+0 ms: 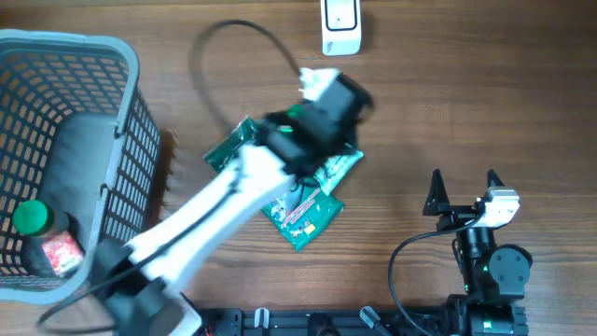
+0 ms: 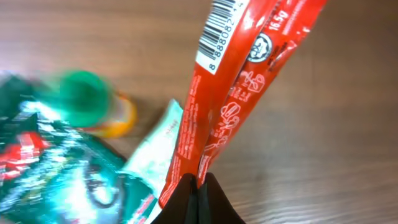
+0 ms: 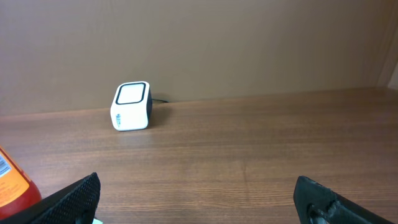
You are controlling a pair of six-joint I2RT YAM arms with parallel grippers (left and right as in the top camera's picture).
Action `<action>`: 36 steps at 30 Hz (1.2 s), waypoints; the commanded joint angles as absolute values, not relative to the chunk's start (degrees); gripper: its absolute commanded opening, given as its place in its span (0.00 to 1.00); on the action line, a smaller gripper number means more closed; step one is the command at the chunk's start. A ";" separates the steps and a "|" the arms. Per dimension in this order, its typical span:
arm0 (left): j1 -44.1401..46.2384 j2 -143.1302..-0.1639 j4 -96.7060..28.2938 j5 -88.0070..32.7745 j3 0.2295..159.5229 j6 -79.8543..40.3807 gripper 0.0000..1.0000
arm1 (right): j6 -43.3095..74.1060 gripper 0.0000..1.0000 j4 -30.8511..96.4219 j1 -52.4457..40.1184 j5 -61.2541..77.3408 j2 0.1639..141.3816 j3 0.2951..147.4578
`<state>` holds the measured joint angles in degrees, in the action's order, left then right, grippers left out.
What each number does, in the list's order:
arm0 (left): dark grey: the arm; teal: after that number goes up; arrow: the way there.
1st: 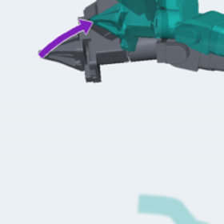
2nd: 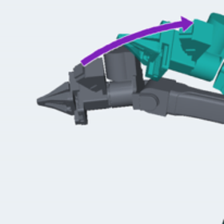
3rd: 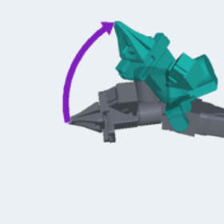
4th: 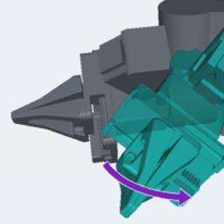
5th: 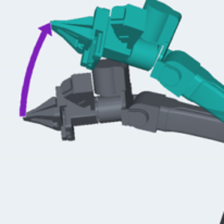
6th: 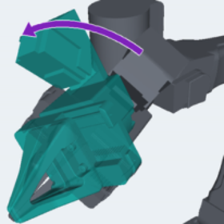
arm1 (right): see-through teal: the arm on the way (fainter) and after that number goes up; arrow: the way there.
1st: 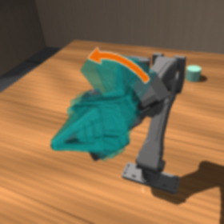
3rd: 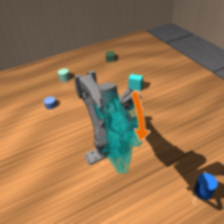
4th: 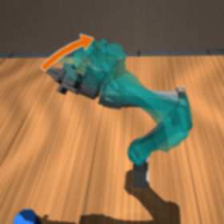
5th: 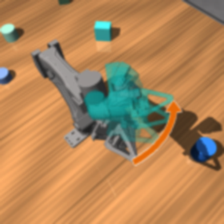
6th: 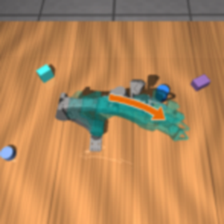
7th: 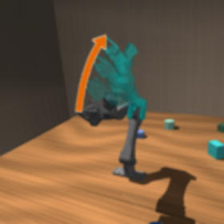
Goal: Scan the item barcode
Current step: 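Place red snack stick on table right of the wipes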
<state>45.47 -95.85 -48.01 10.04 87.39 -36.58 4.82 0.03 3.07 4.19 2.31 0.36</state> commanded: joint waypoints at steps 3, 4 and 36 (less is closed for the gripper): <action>52.56 -109.51 -43.07 11.16 87.70 -34.48 0.04 | 4.47 1.00 -0.10 2.90 3.84 2.15 0.30; 53.30 -111.96 -41.78 11.11 87.70 -34.50 0.04 | 4.49 1.00 -0.08 2.90 3.84 2.15 0.30; 14.09 -77.91 -80.86 27.16 106.63 -43.97 0.96 | 4.49 1.00 -0.08 2.90 3.84 2.15 0.30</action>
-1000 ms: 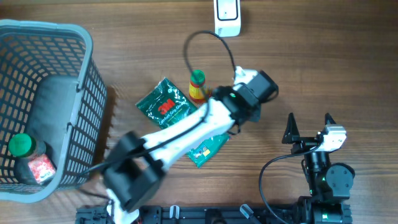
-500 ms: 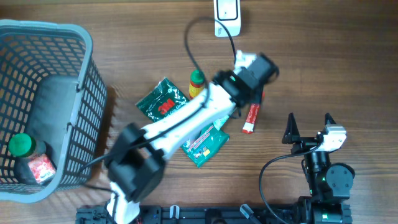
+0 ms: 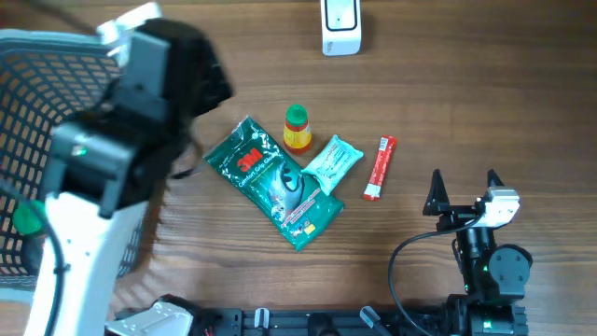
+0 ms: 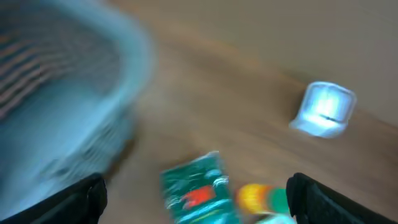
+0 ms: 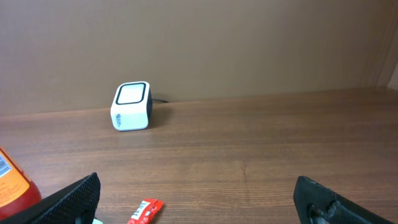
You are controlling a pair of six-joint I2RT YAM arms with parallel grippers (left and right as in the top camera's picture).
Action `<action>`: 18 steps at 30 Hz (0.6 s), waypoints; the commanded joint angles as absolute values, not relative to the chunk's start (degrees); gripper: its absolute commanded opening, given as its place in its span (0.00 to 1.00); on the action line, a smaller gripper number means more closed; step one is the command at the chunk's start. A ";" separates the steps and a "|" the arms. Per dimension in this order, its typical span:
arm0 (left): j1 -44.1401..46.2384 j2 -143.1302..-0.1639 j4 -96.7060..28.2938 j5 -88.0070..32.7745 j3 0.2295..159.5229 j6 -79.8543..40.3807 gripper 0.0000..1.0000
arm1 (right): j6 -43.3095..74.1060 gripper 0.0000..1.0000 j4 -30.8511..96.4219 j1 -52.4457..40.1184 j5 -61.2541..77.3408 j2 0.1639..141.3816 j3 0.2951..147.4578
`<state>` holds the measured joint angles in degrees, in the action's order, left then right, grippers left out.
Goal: Scan the item barcode
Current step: 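Place red snack stick on table right of the wipes, then reach left gripper into basket and grasp the green-capped jar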
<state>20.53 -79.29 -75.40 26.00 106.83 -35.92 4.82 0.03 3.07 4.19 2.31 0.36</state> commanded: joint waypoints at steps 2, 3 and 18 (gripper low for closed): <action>7.97 -77.73 -87.68 27.16 106.63 -46.39 0.98 | 4.47 0.99 -0.10 2.90 3.81 2.15 0.30; 4.82 -77.73 -90.19 27.16 106.61 -47.00 1.00 | 4.49 1.00 -0.10 2.90 3.84 2.15 0.30; -32.86 -77.80 -83.24 21.58 88.86 -60.01 1.00 | 4.49 1.00 -0.10 2.90 3.84 2.15 0.30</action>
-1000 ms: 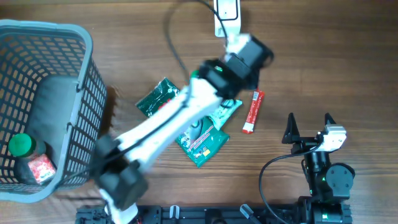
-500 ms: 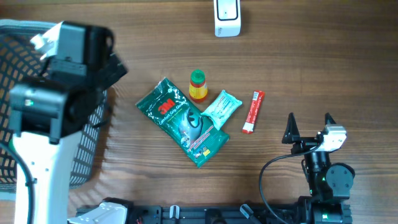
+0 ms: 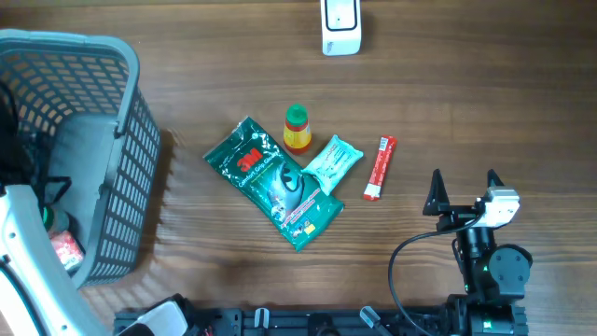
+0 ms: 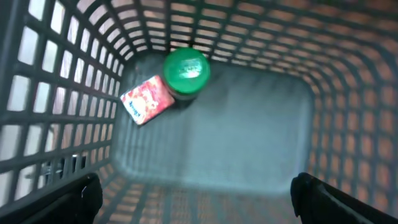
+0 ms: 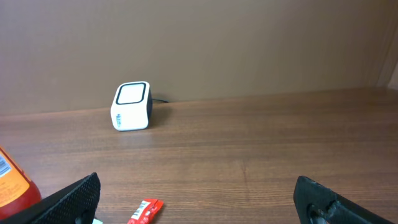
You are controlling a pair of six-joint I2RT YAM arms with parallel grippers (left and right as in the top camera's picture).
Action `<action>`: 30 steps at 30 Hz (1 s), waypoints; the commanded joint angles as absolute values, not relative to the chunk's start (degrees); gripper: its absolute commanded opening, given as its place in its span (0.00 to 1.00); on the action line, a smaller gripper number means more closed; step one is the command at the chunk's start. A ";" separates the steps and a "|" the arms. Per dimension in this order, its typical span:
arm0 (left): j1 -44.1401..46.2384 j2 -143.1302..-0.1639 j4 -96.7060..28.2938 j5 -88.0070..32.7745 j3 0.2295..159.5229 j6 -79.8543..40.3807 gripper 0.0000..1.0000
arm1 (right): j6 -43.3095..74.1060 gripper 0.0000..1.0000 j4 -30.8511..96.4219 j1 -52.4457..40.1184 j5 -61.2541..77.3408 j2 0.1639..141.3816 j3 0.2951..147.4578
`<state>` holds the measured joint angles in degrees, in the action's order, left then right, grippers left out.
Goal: Scan the item barcode
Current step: 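Reach left gripper into basket and grasp the green-capped jar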
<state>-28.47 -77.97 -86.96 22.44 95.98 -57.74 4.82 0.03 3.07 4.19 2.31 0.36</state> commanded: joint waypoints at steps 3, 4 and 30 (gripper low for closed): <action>-36.97 -77.80 -71.61 21.69 78.37 -54.76 1.00 | 4.47 1.00 -0.10 2.90 3.84 2.15 0.30; -37.78 -77.80 -67.94 21.67 75.79 -52.60 1.00 | 4.49 1.00 -0.10 2.90 3.84 2.15 0.30; -46.68 -95.35 -39.62 18.37 63.79 -31.70 1.00 | 4.49 1.00 -0.10 2.90 3.84 2.15 0.30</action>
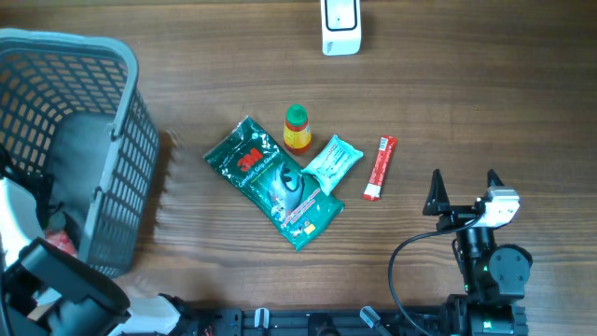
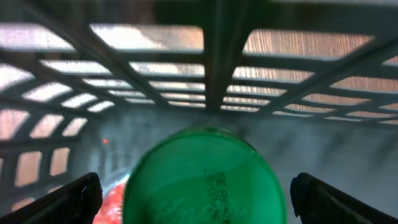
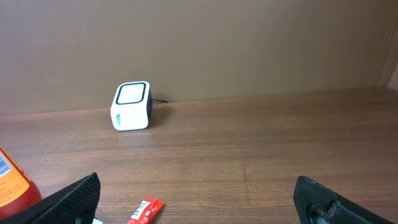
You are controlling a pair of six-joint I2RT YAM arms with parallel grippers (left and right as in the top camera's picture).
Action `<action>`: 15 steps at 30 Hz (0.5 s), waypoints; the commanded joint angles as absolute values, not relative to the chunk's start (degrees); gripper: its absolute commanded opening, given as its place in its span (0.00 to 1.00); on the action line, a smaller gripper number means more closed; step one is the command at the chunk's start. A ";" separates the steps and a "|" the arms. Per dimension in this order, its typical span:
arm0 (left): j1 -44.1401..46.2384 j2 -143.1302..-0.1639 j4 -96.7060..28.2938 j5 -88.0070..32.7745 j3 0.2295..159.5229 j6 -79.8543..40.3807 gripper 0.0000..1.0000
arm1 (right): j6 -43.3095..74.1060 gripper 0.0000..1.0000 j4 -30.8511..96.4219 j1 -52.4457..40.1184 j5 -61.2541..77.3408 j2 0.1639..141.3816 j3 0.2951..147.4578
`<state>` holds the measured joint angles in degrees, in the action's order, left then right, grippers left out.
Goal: Scan the item barcode
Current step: 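Reach left gripper into basket and grasp the green-capped jar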
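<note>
My left gripper is open, low inside the grey basket. A green bottle cap fills the space between its fingers, with a red label showing beside it. In the overhead view the left arm covers that bottle, leaving only a red patch visible. The white scanner stands at the table's far edge and also shows as the scanner in the right wrist view. My right gripper rests open and empty at the front right.
On the table lie a green 3M pack, a small orange bottle with a green cap, a mint sachet and a red stick sachet. The basket walls close in around my left gripper.
My left gripper has gone from high over the basket's opening to deep inside it. The green-capped bottle, small and distant before, now sits between the open fingers. The right arm is unchanged.
My left gripper was shut on the red stick sachet above the table items. Then the sachet lay on the table beside the mint sachet and the gripper was open near the basket. Then it looked down into the basket, and now it is at the bottle.
</note>
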<state>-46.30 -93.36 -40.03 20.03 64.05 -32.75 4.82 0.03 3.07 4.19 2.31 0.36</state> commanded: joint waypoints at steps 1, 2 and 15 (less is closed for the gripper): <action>-46.68 -95.68 -39.70 17.47 63.79 -31.70 1.00 | 4.49 1.00 -0.10 2.90 3.84 2.15 0.30; -46.68 -96.09 -39.90 16.69 63.75 -31.70 1.00 | 4.49 1.00 -0.10 2.90 3.84 2.15 0.30; -46.68 -94.41 -43.11 16.10 64.73 -30.33 0.72 | 4.47 1.00 -0.10 2.90 3.84 2.15 0.30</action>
<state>-46.30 -95.59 -42.22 17.19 64.34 -31.90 4.82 0.03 3.07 4.19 2.31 0.36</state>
